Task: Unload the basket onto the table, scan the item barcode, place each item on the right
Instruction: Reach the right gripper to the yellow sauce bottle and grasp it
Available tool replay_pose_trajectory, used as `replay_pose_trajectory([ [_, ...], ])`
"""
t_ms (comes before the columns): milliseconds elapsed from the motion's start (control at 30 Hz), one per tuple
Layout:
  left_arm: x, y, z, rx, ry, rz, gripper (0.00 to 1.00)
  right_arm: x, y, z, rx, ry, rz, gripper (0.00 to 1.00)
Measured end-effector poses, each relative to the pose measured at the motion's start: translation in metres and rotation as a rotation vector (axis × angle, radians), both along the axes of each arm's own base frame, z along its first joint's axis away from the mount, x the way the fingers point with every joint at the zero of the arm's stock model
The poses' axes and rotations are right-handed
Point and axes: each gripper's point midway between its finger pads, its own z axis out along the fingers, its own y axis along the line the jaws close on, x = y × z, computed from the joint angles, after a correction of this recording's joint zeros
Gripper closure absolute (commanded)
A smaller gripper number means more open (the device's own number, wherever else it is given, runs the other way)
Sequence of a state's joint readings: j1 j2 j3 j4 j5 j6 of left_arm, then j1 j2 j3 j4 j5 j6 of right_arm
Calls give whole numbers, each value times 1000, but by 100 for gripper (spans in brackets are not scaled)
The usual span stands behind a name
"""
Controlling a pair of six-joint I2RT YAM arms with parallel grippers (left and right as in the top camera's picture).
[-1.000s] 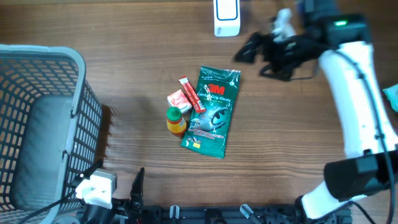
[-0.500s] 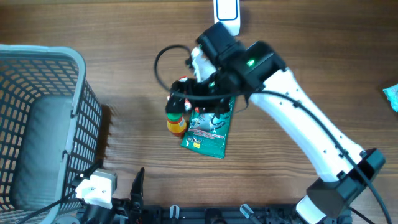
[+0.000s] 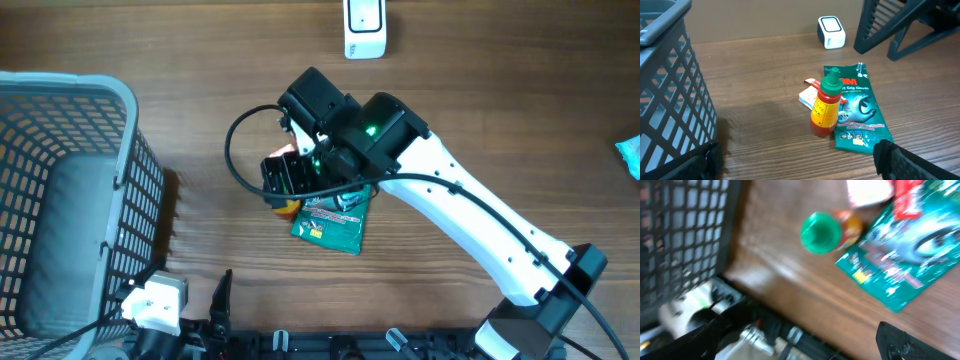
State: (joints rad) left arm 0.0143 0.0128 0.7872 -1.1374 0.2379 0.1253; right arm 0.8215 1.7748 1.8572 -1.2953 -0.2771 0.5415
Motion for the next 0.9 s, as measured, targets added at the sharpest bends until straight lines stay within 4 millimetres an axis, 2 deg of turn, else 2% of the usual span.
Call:
replay_pose_trajectory([
  [100, 0, 0, 0, 0, 0, 0, 0, 14, 1, 1, -10, -92, 27, 0],
  [200, 0, 0, 0, 0, 0, 0, 0, 25, 4, 4, -16, -202, 134, 0],
  [333, 0, 0, 0, 0, 0, 0, 0, 41, 18, 13, 18, -341, 251, 0],
  [400, 0, 0, 0, 0, 0, 0, 0, 51, 24, 8, 11, -385, 281, 3],
  [500, 0, 0, 0, 0, 0, 0, 0, 58, 29, -22, -31, -360, 308, 7],
  [633, 0, 0, 0, 0, 0, 0, 0, 54, 30, -92, -147, -225, 350, 7],
  [700, 0, 0, 0, 0, 0, 0, 0, 47, 33, -107, -172, -196, 375, 13],
  [767, 0, 0, 0, 0, 0, 0, 0, 36, 39, -118, -199, -187, 422, 24],
  [900, 0, 0, 0, 0, 0, 0, 0, 31, 39, -123, -259, -210, 425, 41],
])
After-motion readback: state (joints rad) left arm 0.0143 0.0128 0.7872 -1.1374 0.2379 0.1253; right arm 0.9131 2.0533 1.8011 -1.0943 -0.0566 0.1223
